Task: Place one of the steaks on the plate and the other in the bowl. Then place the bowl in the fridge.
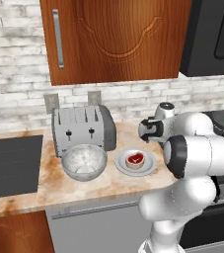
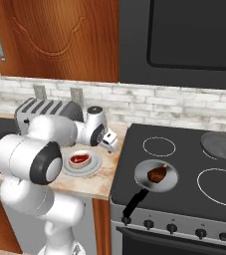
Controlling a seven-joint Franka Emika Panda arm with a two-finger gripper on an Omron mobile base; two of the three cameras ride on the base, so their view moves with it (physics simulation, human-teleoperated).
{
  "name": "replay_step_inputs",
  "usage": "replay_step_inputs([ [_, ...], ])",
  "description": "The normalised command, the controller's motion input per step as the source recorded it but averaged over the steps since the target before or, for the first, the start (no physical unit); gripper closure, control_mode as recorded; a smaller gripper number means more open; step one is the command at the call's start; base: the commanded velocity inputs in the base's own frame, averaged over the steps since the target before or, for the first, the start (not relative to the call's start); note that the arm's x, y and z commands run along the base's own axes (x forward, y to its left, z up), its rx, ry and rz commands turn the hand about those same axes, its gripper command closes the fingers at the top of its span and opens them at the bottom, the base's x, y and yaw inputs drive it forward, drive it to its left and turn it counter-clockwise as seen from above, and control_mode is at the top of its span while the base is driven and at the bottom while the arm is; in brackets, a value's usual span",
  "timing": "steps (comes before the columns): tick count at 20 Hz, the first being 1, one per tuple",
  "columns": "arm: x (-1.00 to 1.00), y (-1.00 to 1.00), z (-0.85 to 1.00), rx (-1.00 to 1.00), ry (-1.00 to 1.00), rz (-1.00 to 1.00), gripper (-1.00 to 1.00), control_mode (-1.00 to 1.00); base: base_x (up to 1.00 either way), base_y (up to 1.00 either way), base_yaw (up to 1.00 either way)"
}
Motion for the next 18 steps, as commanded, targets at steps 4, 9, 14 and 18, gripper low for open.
replay_step_inputs([
  [4,-0.66,-0.80,0.39,-0.02,0.00,-0.01,-1.00,-1.00,0.00,0.00,0.00],
  [9,-0.36,-0.92,0.48,-0.01,0.00,-0.04,-1.00,-1.00,0.00,0.00,0.00],
  [14,-0.18,-0.91,0.17,0.00,0.06,-0.10,-1.00,-1.00,0.00,0.00,0.00],
  [18,0.00,-0.90,-0.22,0.08,0.19,-0.09,-1.00,-1.00,0.00,0.00,0.00],
])
